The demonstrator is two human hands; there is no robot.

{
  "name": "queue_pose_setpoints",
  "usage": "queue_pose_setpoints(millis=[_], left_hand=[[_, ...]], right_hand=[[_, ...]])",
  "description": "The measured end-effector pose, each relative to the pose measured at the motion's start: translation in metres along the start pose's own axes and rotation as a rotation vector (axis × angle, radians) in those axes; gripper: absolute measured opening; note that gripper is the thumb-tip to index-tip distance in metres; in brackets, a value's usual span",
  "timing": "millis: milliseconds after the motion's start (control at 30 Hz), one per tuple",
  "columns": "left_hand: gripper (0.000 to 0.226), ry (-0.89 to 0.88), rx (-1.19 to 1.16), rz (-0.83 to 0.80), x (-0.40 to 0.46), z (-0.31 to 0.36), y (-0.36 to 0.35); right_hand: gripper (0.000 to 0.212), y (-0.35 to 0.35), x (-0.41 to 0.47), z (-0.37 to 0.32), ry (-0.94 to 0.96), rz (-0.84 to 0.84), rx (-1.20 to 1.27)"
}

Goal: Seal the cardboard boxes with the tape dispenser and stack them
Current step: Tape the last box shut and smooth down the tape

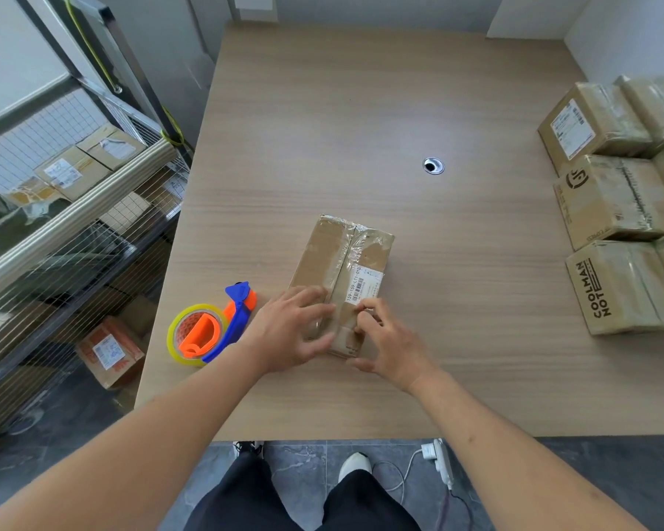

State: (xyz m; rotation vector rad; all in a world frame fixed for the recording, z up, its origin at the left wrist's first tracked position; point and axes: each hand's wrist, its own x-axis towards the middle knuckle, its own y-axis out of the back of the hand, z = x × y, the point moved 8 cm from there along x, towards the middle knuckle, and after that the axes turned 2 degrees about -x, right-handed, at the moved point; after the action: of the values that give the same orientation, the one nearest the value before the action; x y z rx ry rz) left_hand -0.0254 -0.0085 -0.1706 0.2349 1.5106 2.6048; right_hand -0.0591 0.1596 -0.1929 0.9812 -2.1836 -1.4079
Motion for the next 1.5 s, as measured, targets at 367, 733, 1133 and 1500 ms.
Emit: queue_pose_setpoints(millis=[367, 733, 1133, 1500], left_hand=[[0.073, 0.198, -0.170, -0.105, -0.008, -0.032, 0.002], [0.082, 0.092, -0.021, -0.196, -0.003, -0.042, -0.005], [0.047, 0.082, -0.002, -0.132, 0.026, -0.072, 0.049], [0.060, 0.130, 0.181, -0.231, 0.043, -0.092, 0.072]], right_hand=[[0.056, 0.011, 0.003, 0.002, -0.106, -0.042, -0.036], [0.075, 0.003, 0.013, 0.008, -0.235, -0.024, -0.084], [0.125, 0.002, 0.049, -0.031, -0.859, -0.015, 0.062], [0.125, -0.004, 0.067, -0.062, -1.042, 0.069, -0.021]])
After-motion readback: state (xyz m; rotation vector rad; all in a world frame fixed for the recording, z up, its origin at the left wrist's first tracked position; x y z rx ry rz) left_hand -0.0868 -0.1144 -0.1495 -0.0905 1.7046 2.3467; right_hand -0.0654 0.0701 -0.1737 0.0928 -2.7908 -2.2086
